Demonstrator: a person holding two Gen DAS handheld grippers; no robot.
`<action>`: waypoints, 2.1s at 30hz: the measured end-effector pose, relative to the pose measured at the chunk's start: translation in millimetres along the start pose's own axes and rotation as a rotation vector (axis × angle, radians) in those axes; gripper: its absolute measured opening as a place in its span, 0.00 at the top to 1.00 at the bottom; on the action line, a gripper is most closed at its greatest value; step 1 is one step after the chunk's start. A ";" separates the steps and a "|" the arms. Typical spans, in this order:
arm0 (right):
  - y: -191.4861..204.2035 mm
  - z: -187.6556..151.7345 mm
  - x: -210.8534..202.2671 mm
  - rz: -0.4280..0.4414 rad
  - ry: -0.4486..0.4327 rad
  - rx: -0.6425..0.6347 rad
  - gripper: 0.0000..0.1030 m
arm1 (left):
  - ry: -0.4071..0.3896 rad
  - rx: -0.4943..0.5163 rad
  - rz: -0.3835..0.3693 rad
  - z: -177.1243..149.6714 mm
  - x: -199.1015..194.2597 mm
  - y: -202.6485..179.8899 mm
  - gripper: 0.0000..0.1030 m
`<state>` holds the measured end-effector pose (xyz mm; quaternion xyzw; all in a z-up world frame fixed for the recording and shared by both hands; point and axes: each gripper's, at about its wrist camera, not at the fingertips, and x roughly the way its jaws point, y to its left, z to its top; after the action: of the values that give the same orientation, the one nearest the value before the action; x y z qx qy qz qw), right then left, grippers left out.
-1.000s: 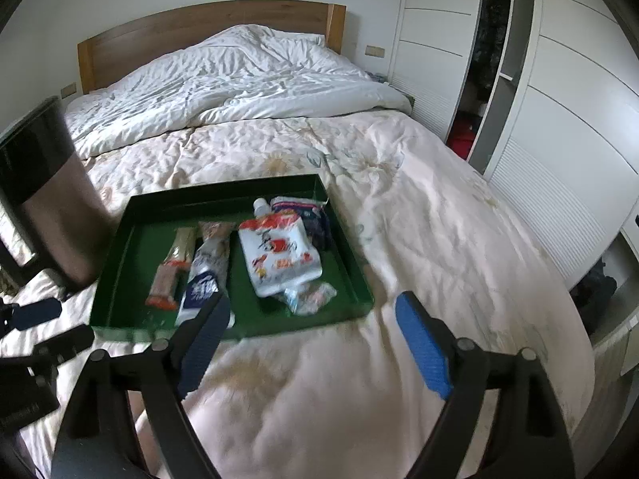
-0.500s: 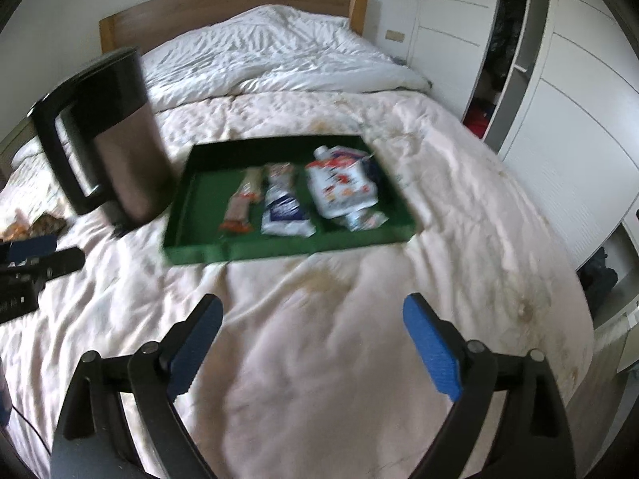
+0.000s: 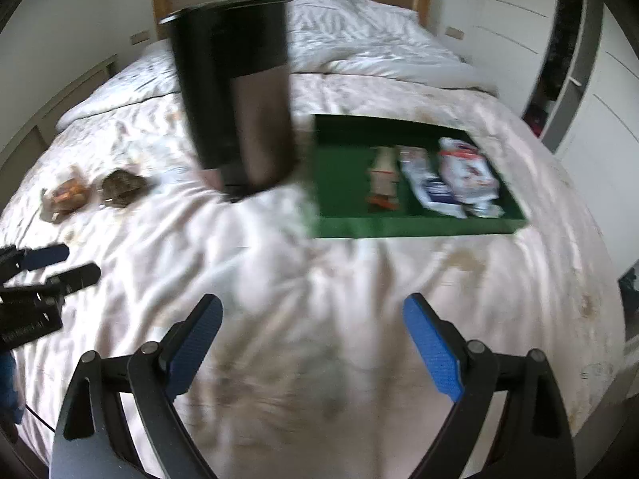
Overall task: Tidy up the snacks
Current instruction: 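Move both tools back toward the clear snack bag and brown-gold bag, then grasp clear orange-snack bag with left tool while right tool grasps brown-gold bag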
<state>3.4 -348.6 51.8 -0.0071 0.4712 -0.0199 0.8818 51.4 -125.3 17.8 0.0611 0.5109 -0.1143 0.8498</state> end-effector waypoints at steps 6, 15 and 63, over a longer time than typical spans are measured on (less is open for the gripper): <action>62.5 6.3 10.8 0.079 0.010 -0.040 0.00 | 0.008 -0.098 0.066 -17.9 -1.1 79.0 0.48; 142.7 41.9 30.4 0.183 -0.005 -0.043 0.00 | -0.103 -0.093 0.133 17.8 -17.6 176.7 0.47; 237.0 114.5 196.2 0.327 0.164 0.151 0.00 | 0.040 0.268 0.120 102.9 120.4 225.0 0.47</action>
<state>214.3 -120.8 -54.9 0.1374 0.5335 0.0877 0.8300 251.5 53.5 -42.9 0.2069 0.5034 -0.1293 0.8289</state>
